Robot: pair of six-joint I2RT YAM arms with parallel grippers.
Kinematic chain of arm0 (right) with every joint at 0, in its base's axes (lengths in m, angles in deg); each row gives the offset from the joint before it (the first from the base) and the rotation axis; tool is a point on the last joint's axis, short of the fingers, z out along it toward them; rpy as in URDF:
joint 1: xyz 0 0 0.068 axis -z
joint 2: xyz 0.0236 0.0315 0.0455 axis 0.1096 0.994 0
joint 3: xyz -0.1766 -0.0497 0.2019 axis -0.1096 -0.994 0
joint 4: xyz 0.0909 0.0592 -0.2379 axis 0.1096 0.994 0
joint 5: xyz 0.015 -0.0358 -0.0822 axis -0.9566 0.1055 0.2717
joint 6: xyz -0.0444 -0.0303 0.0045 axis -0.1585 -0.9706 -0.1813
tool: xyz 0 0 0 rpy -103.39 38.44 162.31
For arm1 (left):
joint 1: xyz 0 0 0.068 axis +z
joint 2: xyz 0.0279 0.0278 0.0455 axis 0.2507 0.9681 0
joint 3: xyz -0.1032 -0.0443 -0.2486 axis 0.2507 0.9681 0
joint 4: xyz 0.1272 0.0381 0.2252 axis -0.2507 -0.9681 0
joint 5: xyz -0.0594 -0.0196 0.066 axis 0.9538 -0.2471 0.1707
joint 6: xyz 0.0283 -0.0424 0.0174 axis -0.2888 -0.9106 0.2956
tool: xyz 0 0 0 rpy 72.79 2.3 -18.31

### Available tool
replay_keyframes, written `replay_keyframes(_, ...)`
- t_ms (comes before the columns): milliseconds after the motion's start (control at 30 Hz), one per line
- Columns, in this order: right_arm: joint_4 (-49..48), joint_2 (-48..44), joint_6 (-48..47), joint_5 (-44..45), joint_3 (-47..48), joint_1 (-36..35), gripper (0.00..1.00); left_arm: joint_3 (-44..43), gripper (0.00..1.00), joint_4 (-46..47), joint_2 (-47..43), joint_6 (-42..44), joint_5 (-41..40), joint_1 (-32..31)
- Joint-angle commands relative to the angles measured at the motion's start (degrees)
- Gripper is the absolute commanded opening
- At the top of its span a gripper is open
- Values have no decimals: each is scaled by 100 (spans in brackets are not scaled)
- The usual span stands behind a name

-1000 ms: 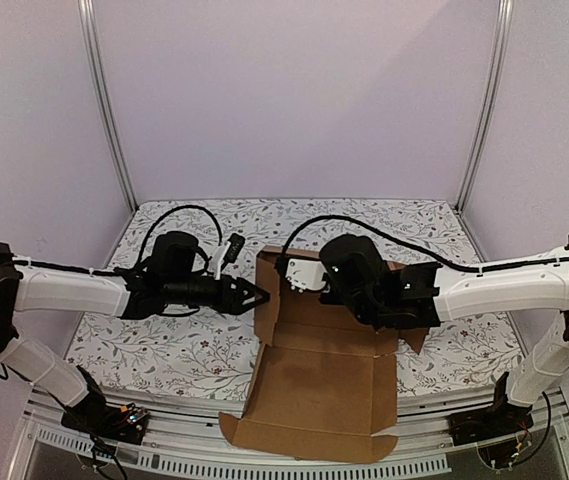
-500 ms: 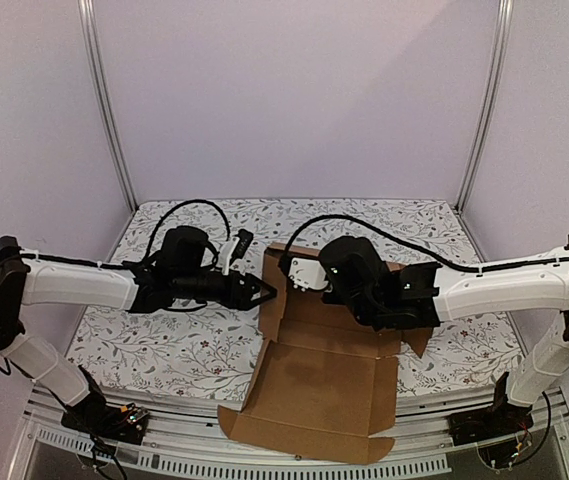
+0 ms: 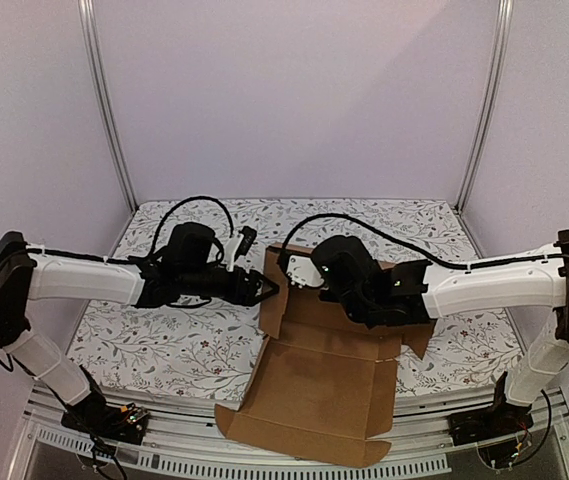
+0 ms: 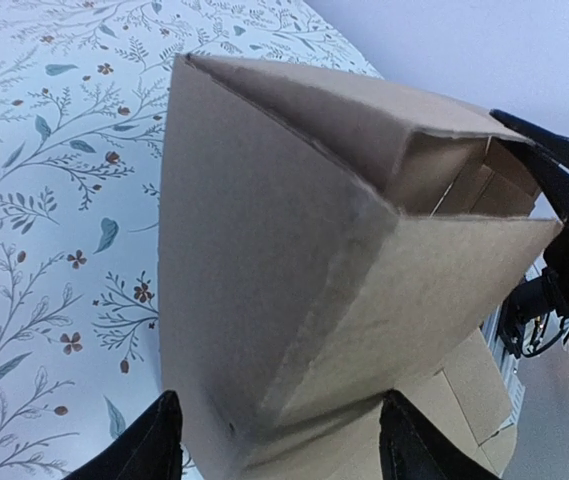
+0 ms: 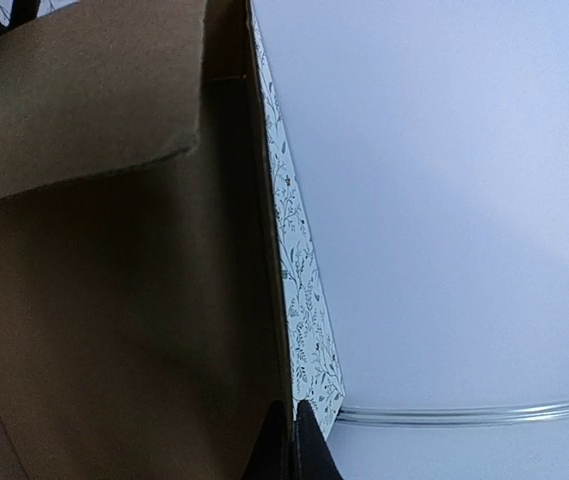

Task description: Fold the paper box

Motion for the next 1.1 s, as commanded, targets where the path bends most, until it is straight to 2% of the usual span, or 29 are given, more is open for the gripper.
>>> replay_keyframes(0, 40, 112, 213, -126, 169, 11, 0, -168, 65, -140, 175, 134, -189, -79)
replay_keyframes(600, 216, 69, 416, -355, 276, 86, 0, -51, 65, -96, 341, 151, -627, -127)
replay_keyframes(767, 362, 102, 551, -386, 368, 56, 0, 154, 65, -15, 149, 176, -844, -158)
replay_keyframes(1067, 333, 395, 398, 113, 446, -207, 0, 665, 65, 205, -341, 193, -917, -202)
